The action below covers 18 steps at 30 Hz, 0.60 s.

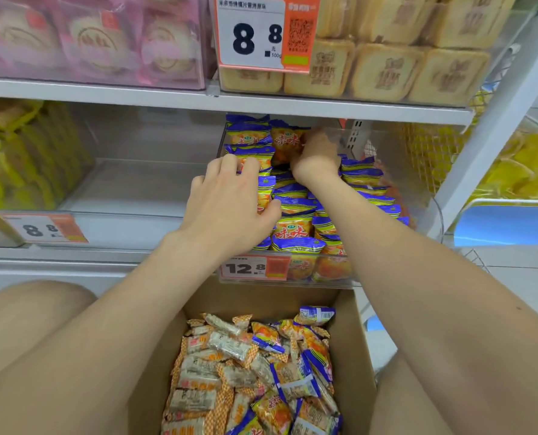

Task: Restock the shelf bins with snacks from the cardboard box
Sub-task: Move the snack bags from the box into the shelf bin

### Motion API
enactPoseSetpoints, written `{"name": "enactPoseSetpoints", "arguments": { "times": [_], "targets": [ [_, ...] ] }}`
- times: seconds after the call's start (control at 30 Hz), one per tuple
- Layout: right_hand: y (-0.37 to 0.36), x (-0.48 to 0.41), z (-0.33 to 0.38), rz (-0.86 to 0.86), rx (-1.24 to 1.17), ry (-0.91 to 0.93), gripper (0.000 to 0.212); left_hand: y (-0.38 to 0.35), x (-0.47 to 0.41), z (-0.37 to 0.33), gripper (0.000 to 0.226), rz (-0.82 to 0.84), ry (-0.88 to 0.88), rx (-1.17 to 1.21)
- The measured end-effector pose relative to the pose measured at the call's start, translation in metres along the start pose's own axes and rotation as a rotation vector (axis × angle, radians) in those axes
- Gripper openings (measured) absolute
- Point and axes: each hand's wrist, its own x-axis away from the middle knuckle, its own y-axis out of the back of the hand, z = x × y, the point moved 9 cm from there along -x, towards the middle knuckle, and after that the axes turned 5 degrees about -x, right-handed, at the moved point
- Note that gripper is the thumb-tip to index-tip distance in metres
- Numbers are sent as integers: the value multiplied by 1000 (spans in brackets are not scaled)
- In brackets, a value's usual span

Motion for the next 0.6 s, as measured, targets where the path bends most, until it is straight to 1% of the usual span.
{"name": "enactPoseSetpoints", "arguments": {
  "times": [0.07,0.1,0.2,0.23,0.27,0.33,0.4,0.43,0.47,0.5,0.53,0.6],
  "targets": [
    [7,4,0,-17,38,32,32,0,0,2,60,-8,-8,28],
    [12,8,0,-23,64,52,34,1,1,3,63,-12,-10,47],
    [31,32,1,-42,157,82,51,5,8,5,67,-39,-28,93],
    [38,41,5,-37,172,108,52,8,12,5,66,-53,-34,109],
    [45,51,11,-25,165,151,45,13,17,5,63,-81,-47,130],
    [60,80,26,13,74,251,26,31,31,-1,46,-187,-112,169],
    [78,117,40,31,-42,369,22,50,51,-9,21,-293,-168,202],
    [87,139,48,46,-70,436,23,54,61,-11,13,-290,-178,230],
    [93,160,56,79,-70,503,24,53,69,-14,11,-245,-185,262],
    [95,181,62,131,-53,563,23,46,77,-17,11,-157,-194,282],
    [94,200,65,199,-17,605,22,33,84,-20,12,-40,-222,283],
    [80,234,58,369,149,655,18,-4,103,-28,12,267,-315,233]
  ]
}}
